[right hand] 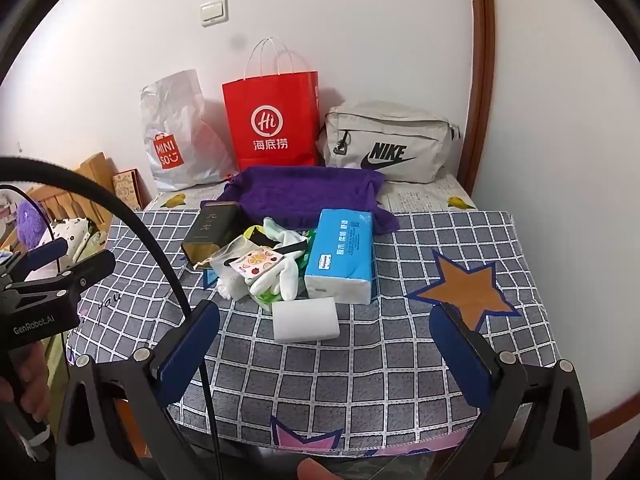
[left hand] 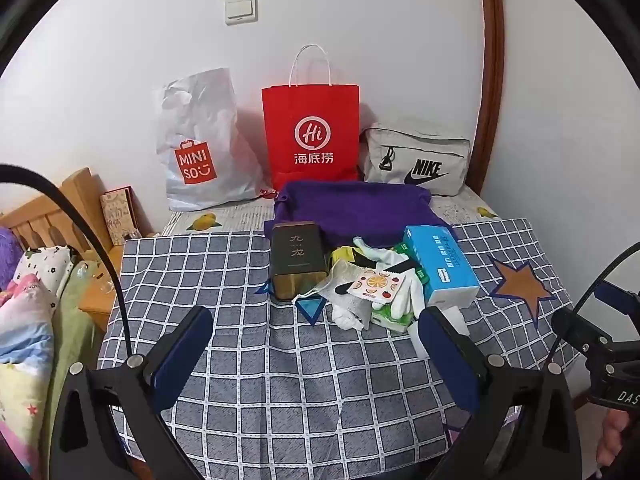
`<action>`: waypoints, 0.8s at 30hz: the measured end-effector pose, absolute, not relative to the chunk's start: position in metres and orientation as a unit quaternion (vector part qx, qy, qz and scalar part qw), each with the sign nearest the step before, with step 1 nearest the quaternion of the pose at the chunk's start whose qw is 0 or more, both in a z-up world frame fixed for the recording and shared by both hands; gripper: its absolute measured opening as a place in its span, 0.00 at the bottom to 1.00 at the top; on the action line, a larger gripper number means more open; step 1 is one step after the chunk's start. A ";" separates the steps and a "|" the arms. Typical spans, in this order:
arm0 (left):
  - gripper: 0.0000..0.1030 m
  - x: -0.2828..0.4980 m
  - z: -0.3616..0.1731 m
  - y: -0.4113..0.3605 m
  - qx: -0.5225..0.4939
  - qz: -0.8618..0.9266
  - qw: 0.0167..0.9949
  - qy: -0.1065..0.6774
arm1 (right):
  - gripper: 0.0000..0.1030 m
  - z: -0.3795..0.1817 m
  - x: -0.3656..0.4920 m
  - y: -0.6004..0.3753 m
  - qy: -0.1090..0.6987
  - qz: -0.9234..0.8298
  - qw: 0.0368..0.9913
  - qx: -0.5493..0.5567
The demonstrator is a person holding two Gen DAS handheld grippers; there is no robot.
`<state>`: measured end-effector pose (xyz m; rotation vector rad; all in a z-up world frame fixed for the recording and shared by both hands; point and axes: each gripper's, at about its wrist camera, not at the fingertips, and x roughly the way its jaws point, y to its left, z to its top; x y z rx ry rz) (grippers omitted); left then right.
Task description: Organize soft objects
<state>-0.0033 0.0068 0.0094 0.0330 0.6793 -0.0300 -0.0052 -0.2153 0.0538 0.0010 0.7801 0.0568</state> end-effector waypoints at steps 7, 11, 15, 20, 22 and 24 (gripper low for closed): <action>1.00 -0.006 0.006 0.005 0.023 -0.012 0.943 0.331 | 1.00 0.056 -0.006 -0.215 0.380 0.029 0.925 -0.002; 1.00 -0.008 0.006 0.005 0.025 -0.012 0.944 0.330 | 1.00 0.057 -0.008 -0.215 0.378 0.030 0.925 -0.003; 1.00 -0.010 0.007 0.004 0.029 -0.013 0.944 0.327 | 1.00 0.058 -0.009 -0.215 0.376 0.031 0.926 -0.003; 1.00 -0.011 0.007 0.004 0.029 -0.015 0.944 0.327 | 1.00 0.061 -0.010 -0.214 0.373 0.031 0.927 -0.002; 1.00 -0.010 0.008 0.003 0.028 -0.017 0.944 0.329 | 1.00 0.061 -0.011 -0.214 0.372 0.030 0.928 -0.002; 1.00 -0.010 0.007 0.002 0.029 -0.019 0.943 0.331 | 1.00 0.062 -0.011 -0.214 0.372 0.031 0.928 -0.003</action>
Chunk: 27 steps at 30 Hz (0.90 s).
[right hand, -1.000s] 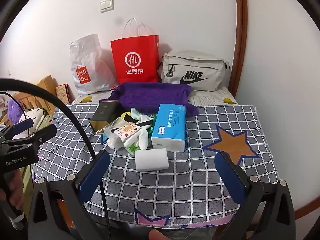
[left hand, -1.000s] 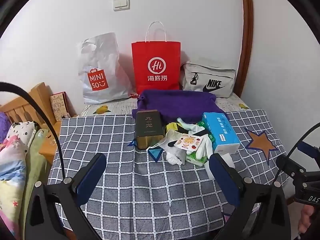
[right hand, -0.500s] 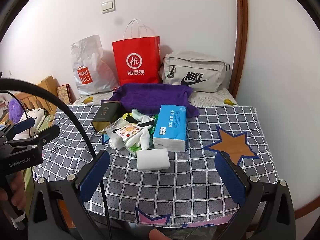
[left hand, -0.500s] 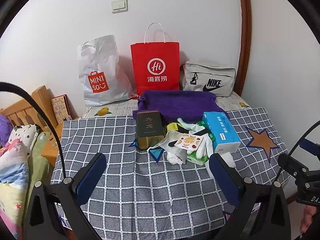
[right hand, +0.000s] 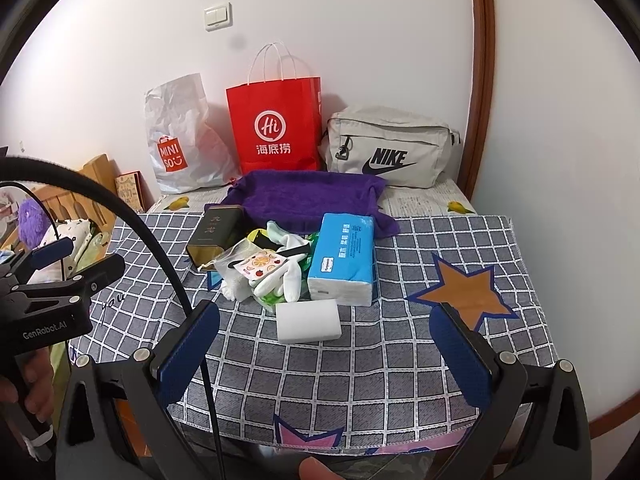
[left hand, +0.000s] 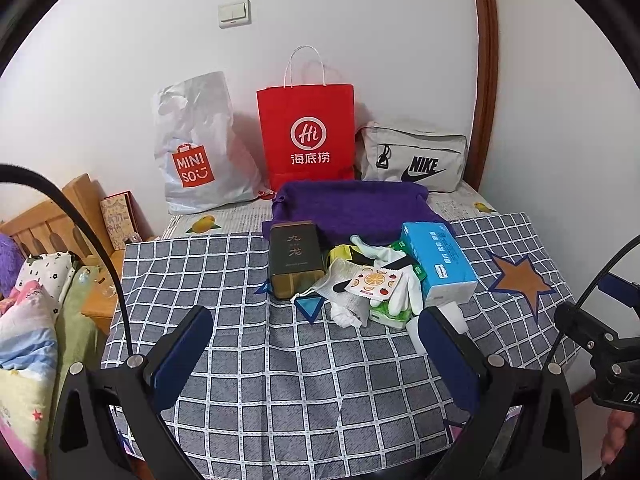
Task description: Organize soft objects
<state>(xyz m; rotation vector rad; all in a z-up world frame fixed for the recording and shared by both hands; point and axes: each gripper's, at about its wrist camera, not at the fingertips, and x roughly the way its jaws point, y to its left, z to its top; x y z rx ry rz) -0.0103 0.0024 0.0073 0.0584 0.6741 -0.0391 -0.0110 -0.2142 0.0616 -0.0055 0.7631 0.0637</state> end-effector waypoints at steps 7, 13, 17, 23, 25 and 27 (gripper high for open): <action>1.00 -0.010 0.008 0.002 0.030 -0.021 0.944 0.329 | 1.00 0.062 -0.012 -0.213 0.370 0.032 0.928 -0.004; 1.00 -0.010 0.007 0.002 0.031 -0.020 0.944 0.329 | 1.00 0.062 -0.012 -0.211 0.373 0.033 0.927 -0.003; 1.00 -0.010 0.008 0.002 0.031 -0.021 0.943 0.330 | 1.00 0.062 -0.012 -0.211 0.372 0.034 0.928 -0.003; 1.00 -0.011 0.007 0.001 0.034 -0.023 0.944 0.328 | 1.00 0.061 -0.013 -0.210 0.371 0.036 0.928 -0.003; 1.00 -0.011 0.007 0.001 0.034 -0.020 0.944 0.328 | 1.00 0.062 -0.013 -0.210 0.371 0.036 0.928 -0.003; 1.00 -0.011 0.007 0.001 0.034 -0.020 0.944 0.328 | 1.00 0.061 -0.014 -0.210 0.370 0.036 0.928 -0.003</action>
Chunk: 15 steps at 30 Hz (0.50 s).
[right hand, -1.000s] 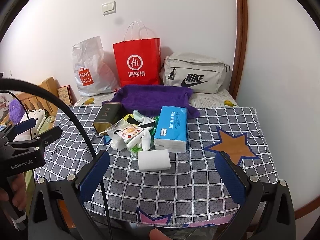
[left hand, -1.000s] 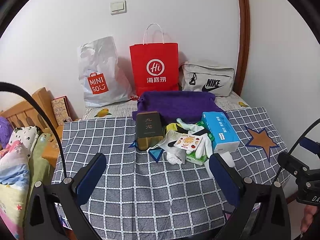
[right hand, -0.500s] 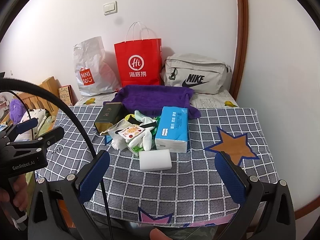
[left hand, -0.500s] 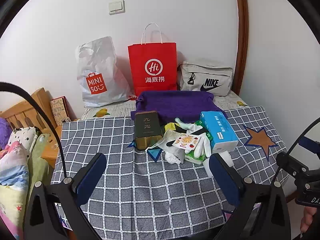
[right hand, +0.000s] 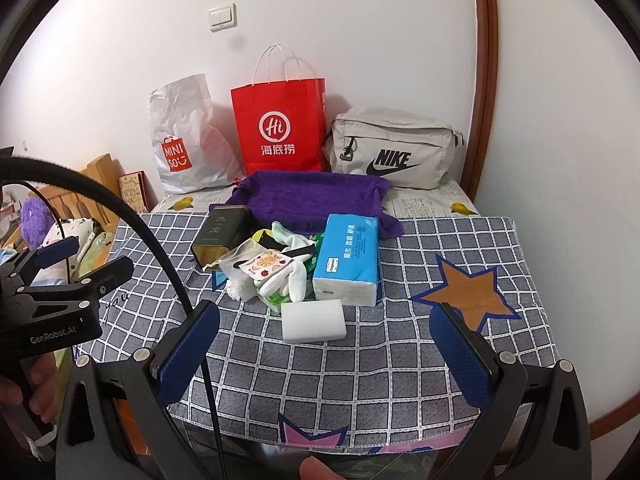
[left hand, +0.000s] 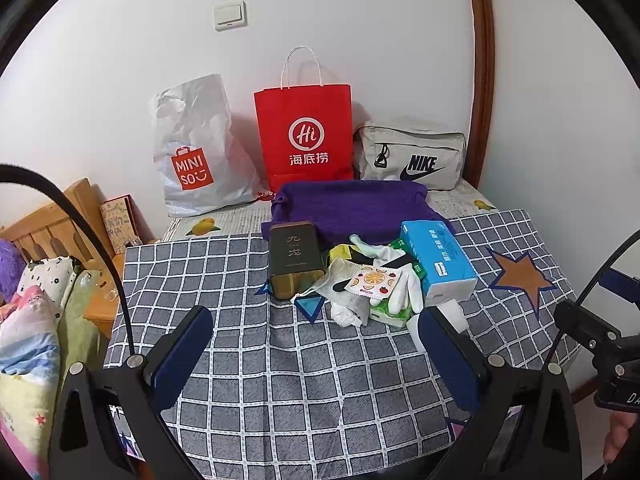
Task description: Organize soft objects
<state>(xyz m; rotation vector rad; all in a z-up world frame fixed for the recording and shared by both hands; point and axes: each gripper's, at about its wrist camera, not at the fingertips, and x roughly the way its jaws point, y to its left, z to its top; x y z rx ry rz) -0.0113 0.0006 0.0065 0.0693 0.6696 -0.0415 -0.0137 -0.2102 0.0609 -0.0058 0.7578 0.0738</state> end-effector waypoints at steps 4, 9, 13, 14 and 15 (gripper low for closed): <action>1.00 -0.012 0.006 -0.001 0.037 -0.021 0.943 0.329 | 1.00 0.061 -0.014 -0.211 0.369 0.035 0.929 -0.003; 1.00 -0.014 0.005 -0.002 0.042 -0.021 0.944 0.327 | 1.00 0.061 -0.014 -0.210 0.369 0.035 0.929 -0.003; 1.00 -0.014 0.005 -0.002 0.040 -0.021 0.944 0.327 | 1.00 0.061 -0.014 -0.210 0.368 0.036 0.929 -0.004; 1.00 -0.015 0.005 -0.002 0.039 -0.020 0.944 0.327 | 1.00 0.061 -0.015 -0.210 0.368 0.035 0.929 -0.003; 1.00 -0.014 0.006 -0.002 0.039 -0.021 0.944 0.328 | 1.00 0.061 -0.015 -0.210 0.367 0.035 0.929 -0.003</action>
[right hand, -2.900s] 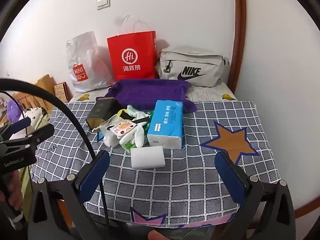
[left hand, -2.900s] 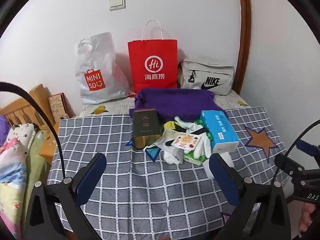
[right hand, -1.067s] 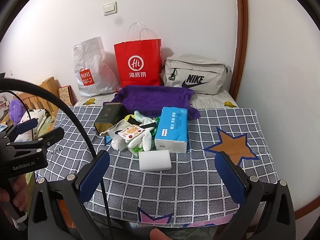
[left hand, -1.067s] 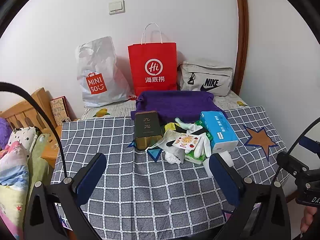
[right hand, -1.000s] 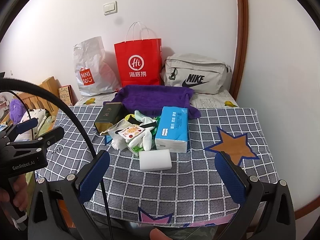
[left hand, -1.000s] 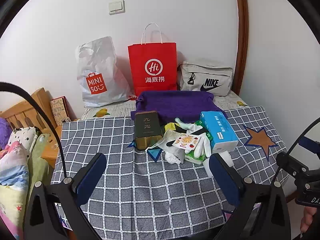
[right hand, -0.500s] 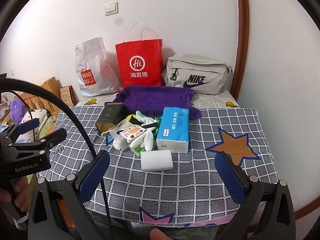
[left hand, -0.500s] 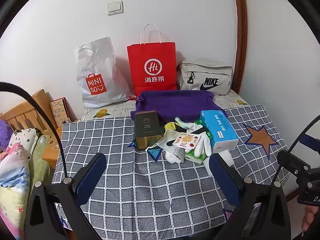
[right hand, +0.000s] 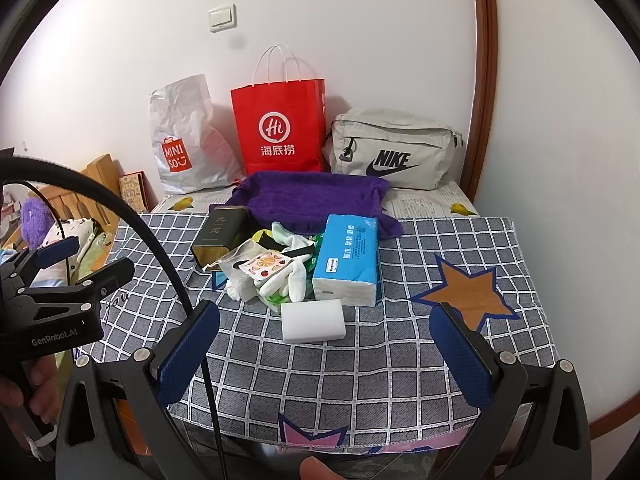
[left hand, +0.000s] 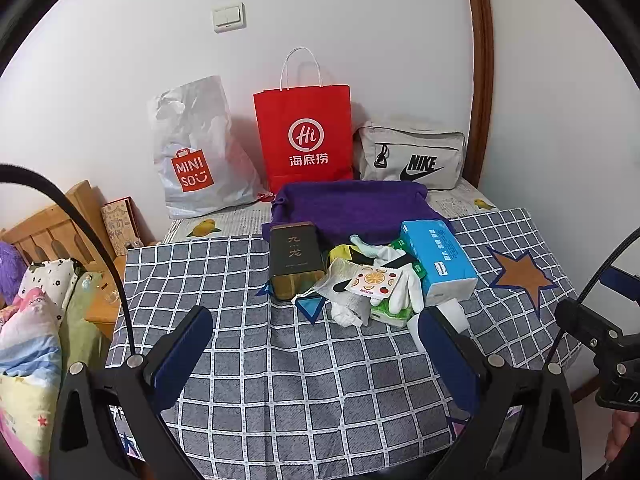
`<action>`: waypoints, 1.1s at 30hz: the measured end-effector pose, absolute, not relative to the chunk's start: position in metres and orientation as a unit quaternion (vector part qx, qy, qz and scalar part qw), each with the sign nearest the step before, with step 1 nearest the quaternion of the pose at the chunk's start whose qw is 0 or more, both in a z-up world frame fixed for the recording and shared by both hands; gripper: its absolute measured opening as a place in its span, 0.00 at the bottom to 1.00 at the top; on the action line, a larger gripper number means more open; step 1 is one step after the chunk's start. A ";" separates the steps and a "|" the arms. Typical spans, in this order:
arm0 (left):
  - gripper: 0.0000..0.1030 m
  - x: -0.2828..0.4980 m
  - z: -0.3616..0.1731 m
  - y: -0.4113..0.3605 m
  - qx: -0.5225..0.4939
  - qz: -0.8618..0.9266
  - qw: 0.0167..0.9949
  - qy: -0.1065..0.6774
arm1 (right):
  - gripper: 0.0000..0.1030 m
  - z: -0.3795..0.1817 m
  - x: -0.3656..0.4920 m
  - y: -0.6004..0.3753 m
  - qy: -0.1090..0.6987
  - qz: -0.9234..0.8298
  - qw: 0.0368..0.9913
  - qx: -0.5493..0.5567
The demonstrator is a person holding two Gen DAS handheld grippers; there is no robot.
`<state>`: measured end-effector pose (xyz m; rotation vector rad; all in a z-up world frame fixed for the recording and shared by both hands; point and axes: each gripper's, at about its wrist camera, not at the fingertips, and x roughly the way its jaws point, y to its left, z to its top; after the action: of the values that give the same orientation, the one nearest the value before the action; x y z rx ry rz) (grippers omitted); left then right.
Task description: Organize soft objects
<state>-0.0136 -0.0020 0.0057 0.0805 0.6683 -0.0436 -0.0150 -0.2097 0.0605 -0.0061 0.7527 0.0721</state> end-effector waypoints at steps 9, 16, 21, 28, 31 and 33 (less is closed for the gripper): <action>1.00 -0.012 0.006 -0.001 0.041 -0.021 0.943 0.330 | 1.00 0.060 -0.016 -0.211 0.367 0.035 0.930 -0.003; 1.00 -0.010 0.005 -0.001 0.038 -0.024 0.942 0.333 | 1.00 0.060 -0.014 -0.211 0.358 0.027 0.933 -0.011; 1.00 -0.005 -0.001 -0.003 0.042 -0.027 0.940 0.339 | 1.00 0.051 -0.005 -0.213 0.373 0.034 0.927 -0.003; 1.00 0.006 -0.018 0.000 0.034 -0.039 0.934 0.353 | 1.00 0.021 0.011 -0.223 0.400 0.045 0.915 0.022; 1.00 0.013 -0.028 0.003 0.027 -0.039 0.929 0.367 | 1.00 0.007 0.019 -0.225 0.405 0.056 0.912 0.026; 1.00 0.019 -0.036 0.007 0.026 -0.035 0.926 0.375 | 1.00 -0.003 0.024 -0.223 0.412 0.065 0.908 0.026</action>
<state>0.0186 0.0065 -0.0359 0.0533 0.7691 -0.0715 0.0241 -0.2231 -0.0032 0.0531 0.8512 0.1340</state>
